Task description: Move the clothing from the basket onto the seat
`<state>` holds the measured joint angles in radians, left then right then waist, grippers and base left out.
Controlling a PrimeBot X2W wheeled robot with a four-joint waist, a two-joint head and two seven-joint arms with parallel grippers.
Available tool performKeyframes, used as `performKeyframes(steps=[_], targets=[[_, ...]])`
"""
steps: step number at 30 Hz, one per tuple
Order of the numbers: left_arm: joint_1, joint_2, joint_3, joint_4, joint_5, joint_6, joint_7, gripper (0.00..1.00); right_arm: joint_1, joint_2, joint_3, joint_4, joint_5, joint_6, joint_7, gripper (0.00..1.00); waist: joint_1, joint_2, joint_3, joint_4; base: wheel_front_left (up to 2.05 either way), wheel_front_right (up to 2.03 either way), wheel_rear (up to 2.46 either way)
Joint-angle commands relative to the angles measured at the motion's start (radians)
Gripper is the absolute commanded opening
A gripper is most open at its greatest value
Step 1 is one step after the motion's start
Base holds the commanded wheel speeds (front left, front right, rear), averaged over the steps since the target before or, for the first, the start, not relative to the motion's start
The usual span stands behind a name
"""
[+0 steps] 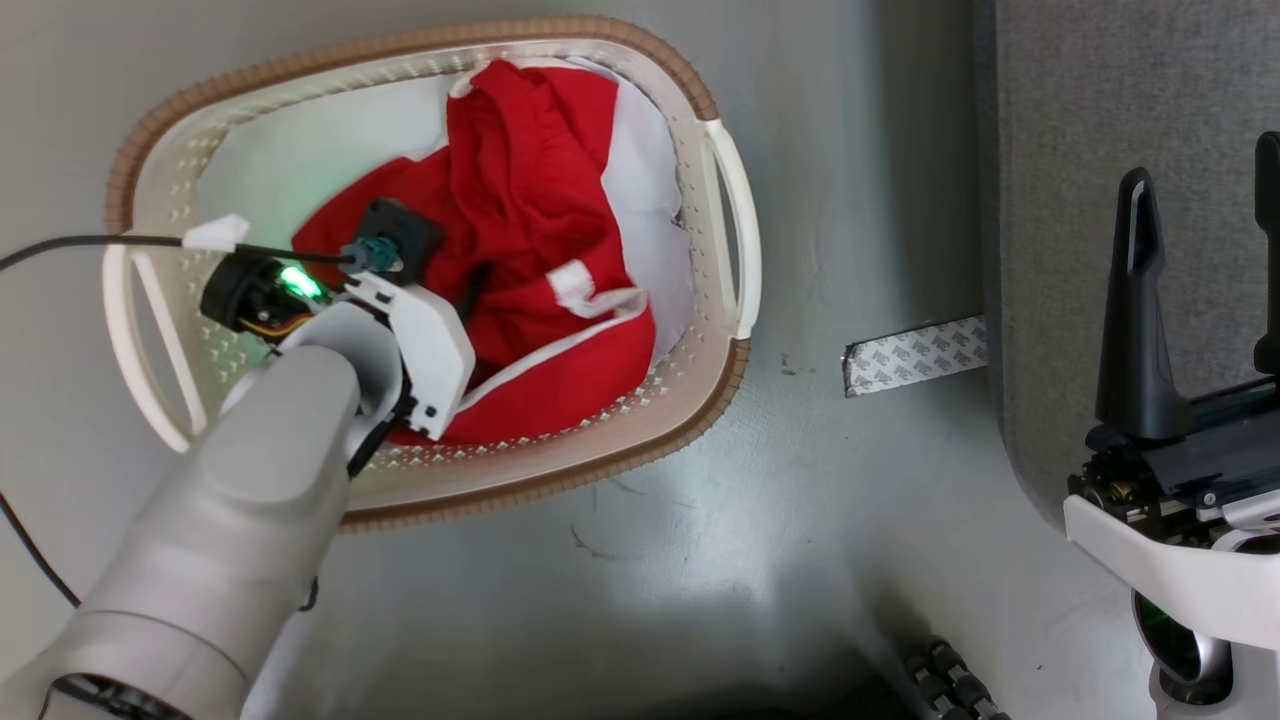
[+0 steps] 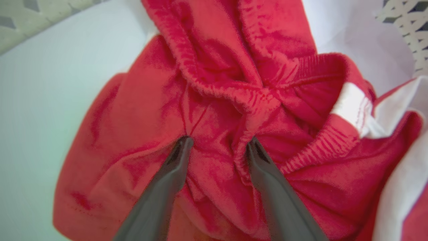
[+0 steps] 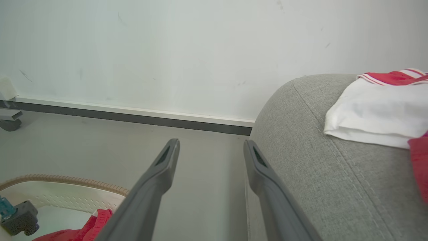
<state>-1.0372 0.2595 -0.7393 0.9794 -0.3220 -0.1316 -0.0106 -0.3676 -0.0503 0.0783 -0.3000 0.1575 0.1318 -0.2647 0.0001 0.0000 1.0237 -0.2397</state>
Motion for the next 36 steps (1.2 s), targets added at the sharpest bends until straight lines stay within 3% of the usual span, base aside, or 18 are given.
performKeyframes(steps=[1,11,21,29,36], targets=[[-0.006,0.002,-0.009,0.023,0.009,0.002,-0.005,0.00,-0.007,0.000,-0.001,0.001,-0.009,-0.002,0.001,1.00,-0.0001,0.0000,0.002,0.004,0.00,0.00,0.00],[0.025,-0.074,-0.030,0.053,-0.080,0.002,-0.122,0.00,-0.013,-0.001,-0.020,0.052,0.003,-0.002,0.001,1.00,-0.0001,0.0000,-0.121,0.072,0.00,0.00,0.00],[0.177,-0.104,-0.027,0.023,-0.239,0.002,-0.224,0.00,0.066,-0.001,-0.018,0.177,0.020,-0.002,0.001,1.00,-0.0001,0.0000,-0.467,0.152,0.00,0.00,0.00],[0.278,-0.121,-0.004,-0.010,-0.296,0.006,-0.242,0.00,0.177,-0.001,0.003,0.279,0.034,-0.002,0.001,1.00,-0.0001,0.0000,-0.716,0.206,0.00,0.00,0.00],[0.348,-0.132,0.010,-0.091,-0.318,0.040,-0.243,0.00,0.253,-0.001,0.005,0.337,0.057,-0.002,0.001,1.00,-0.0001,0.0000,-0.890,0.229,0.00,0.00,0.00]])
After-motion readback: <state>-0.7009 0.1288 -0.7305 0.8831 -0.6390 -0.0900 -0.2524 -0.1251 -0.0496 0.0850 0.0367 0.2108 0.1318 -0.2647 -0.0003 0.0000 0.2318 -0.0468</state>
